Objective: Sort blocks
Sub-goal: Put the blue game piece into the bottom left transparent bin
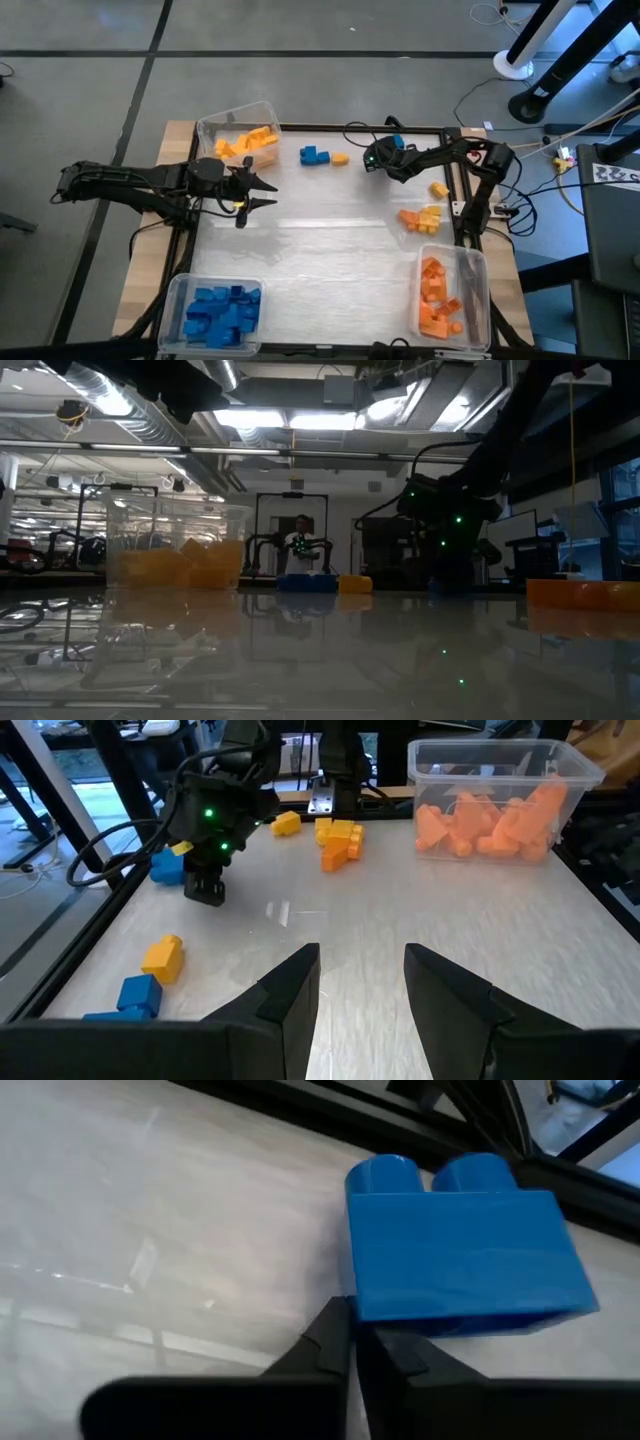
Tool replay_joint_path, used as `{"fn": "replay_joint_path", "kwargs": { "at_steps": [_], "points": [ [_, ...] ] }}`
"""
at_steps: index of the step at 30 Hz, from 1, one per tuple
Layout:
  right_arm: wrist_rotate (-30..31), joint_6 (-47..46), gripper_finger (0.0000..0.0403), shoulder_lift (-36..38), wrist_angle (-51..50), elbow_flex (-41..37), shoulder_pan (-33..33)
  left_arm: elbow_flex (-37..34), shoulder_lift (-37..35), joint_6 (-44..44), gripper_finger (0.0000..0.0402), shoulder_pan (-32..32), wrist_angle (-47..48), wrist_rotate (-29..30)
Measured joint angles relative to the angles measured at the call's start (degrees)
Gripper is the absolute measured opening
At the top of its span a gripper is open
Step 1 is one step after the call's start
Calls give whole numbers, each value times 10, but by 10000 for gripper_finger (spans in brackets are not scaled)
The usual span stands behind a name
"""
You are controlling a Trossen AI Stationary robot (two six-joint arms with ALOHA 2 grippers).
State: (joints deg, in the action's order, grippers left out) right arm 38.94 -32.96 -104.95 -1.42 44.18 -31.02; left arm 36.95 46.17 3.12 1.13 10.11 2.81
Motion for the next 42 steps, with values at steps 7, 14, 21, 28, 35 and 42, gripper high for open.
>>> {"fn": "replay_joint_path", "kwargs": {
  "at_steps": [7,14,21,28,35,42],
  "points": [
    [6,33,18,-6,19,-1,3,0,0,-1,137,0,0,0],
    [31,50,7,-8,18,-2,52,0,0,2,137,0,0,0],
    [25,50,4,-8,42,-2,125,0,0,2,137,0,0,0],
    [13,85,3,-9,134,-2,206,0,0,6,137,0,0,0],
    [-13,159,3,-9,280,-2,278,0,0,18,137,0,13,0],
    [-97,223,4,-8,415,-2,337,0,3,14,137,0,49,0]
  ]
}}
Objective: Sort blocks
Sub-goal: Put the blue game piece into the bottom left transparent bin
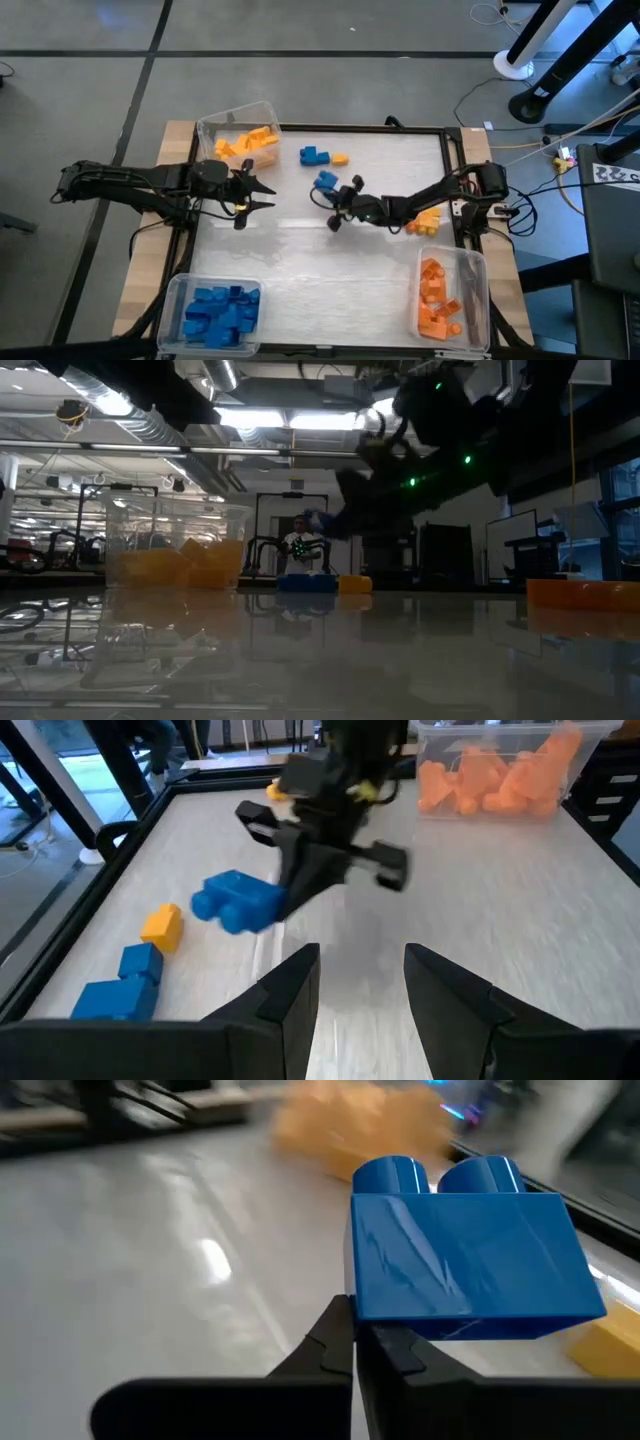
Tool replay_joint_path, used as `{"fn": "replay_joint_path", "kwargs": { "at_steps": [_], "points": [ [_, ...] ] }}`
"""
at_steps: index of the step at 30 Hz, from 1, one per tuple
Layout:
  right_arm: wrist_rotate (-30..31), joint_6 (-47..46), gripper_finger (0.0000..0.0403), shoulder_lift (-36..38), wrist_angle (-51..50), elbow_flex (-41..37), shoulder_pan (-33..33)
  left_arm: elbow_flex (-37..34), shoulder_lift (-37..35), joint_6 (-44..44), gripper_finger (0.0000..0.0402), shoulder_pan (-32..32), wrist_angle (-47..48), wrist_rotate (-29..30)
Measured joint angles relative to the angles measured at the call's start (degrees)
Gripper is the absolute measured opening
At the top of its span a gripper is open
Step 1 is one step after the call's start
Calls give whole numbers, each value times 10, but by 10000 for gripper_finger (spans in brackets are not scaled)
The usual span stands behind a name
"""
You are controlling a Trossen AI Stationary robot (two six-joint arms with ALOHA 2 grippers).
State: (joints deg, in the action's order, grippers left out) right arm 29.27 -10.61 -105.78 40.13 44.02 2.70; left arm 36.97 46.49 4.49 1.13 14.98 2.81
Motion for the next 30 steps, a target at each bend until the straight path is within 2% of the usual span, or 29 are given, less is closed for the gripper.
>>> {"fn": "replay_joint_path", "kwargs": {
  "at_steps": [6,12,18,23,30],
  "points": [
    [-20,25,4,1,70,0,36,0,31,30,137,0,-10,-16],
    [-25,38,4,1,73,15,47,0,107,36,137,0,-26,-122],
    [-91,72,4,1,75,42,48,0,173,37,137,0,-94,-139],
    [-161,96,4,1,74,56,48,4,173,94,137,-5,-107,-139],
    [-226,96,4,1,74,57,48,5,130,172,137,-59,-112,-141]
  ]
}}
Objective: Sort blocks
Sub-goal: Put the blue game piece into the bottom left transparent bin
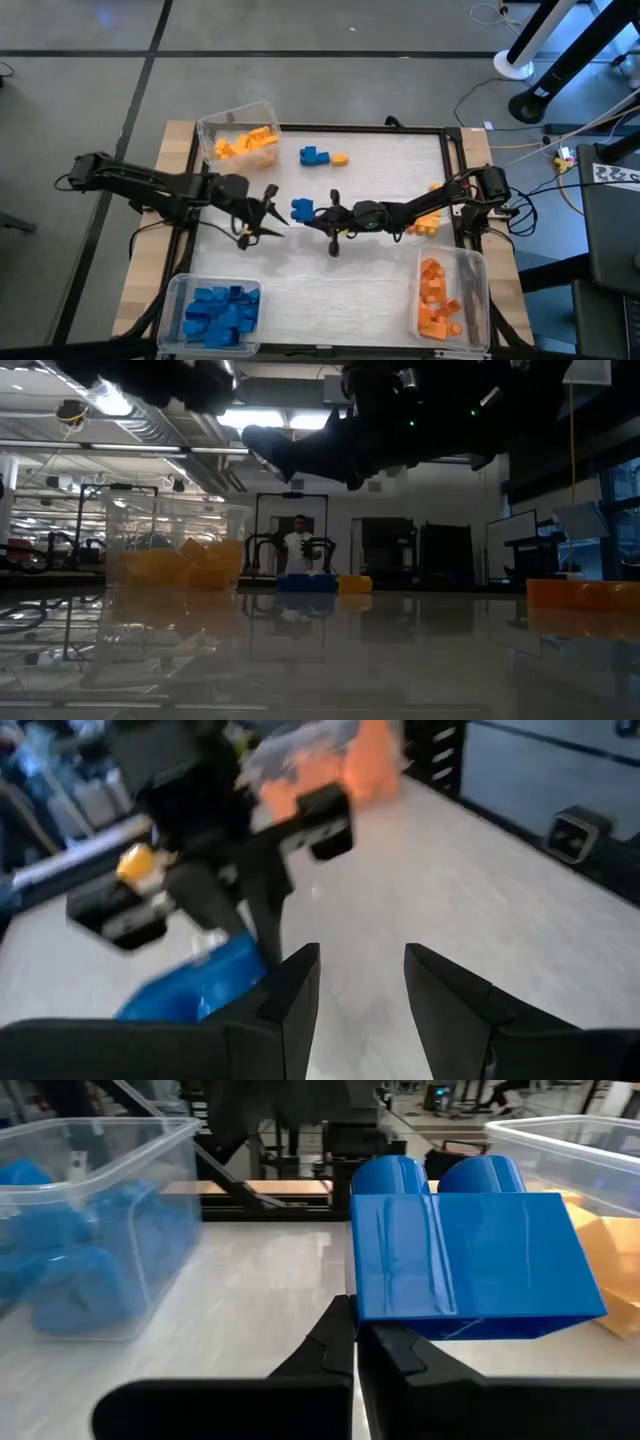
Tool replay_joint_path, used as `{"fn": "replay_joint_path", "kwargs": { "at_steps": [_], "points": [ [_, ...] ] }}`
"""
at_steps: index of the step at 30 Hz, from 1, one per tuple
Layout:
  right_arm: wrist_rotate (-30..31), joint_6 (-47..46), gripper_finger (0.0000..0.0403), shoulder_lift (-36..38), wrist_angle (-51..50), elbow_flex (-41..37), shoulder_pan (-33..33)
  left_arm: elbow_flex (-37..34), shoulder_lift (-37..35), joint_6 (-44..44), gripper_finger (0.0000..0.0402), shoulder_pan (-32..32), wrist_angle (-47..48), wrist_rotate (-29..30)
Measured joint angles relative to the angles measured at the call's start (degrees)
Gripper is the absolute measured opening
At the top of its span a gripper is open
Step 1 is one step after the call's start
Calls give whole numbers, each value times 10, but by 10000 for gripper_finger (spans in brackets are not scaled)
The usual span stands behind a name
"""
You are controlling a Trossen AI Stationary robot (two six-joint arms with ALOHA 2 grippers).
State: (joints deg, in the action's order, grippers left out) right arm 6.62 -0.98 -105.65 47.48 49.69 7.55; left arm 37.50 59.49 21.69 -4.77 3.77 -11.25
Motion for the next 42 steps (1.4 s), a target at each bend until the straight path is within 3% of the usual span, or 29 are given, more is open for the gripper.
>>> {"fn": "replay_joint_path", "kwargs": {
  "at_steps": [8,18,22,31,42],
  "points": [
    [-17,-5,4,0,0,0,0,0,-17,56,140,-59,-13,8],
    [-19,-21,4,0,0,0,0,0,-4,77,203,-96,-65,187],
    [-34,-22,4,0,5,0,-1,0,17,95,211,-99,-54,189],
    [-54,-25,4,0,16,0,0,0,60,226,209,-99,-50,194],
    [-58,-25,4,0,17,0,0,0,66,316,210,-121,-81,221]
  ]
}}
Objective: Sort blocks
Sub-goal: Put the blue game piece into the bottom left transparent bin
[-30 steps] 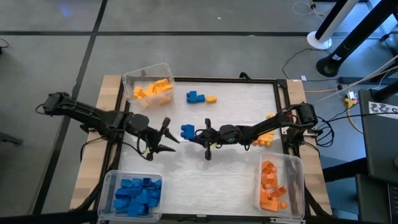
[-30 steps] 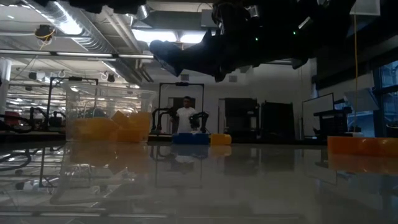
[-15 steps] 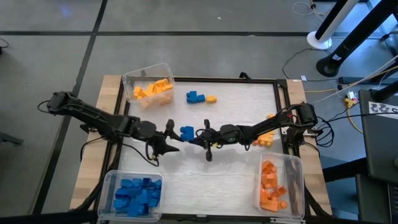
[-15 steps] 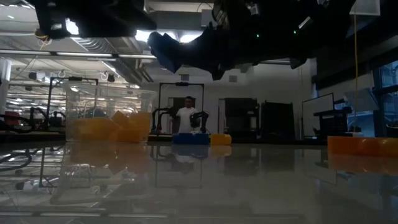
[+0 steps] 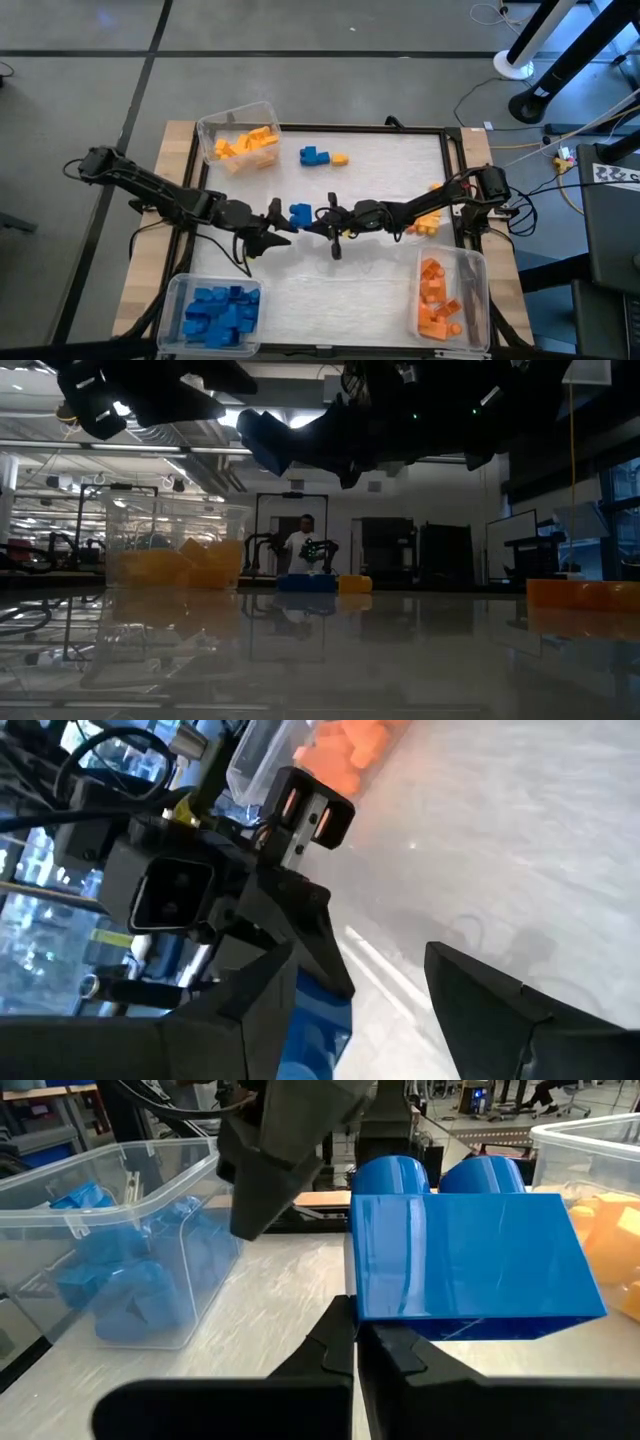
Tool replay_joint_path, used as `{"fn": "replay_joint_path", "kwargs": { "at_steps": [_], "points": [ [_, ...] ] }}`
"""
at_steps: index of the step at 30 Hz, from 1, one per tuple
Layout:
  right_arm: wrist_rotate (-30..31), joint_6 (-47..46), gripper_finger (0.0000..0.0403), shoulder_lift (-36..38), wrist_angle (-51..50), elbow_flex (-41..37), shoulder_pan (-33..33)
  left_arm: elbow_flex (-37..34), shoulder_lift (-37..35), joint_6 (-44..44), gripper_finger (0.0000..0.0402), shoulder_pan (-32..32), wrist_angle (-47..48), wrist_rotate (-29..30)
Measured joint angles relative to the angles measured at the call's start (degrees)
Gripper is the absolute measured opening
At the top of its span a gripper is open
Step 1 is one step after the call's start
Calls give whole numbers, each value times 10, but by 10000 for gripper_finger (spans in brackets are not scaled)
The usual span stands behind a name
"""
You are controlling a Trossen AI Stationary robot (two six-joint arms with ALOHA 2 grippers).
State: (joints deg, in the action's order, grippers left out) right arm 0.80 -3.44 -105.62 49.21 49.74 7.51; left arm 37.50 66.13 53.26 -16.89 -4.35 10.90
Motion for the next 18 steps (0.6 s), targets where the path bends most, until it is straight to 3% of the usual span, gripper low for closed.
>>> {"fn": "replay_joint_path", "kwargs": {
  "at_steps": [6,18],
  "points": [
    [-4,0,4,0,0,0,0,0,0,58,210,1,3,41],
    [-5,0,4,0,0,0,0,0,0,121,210,35,4,44]
  ]
}}
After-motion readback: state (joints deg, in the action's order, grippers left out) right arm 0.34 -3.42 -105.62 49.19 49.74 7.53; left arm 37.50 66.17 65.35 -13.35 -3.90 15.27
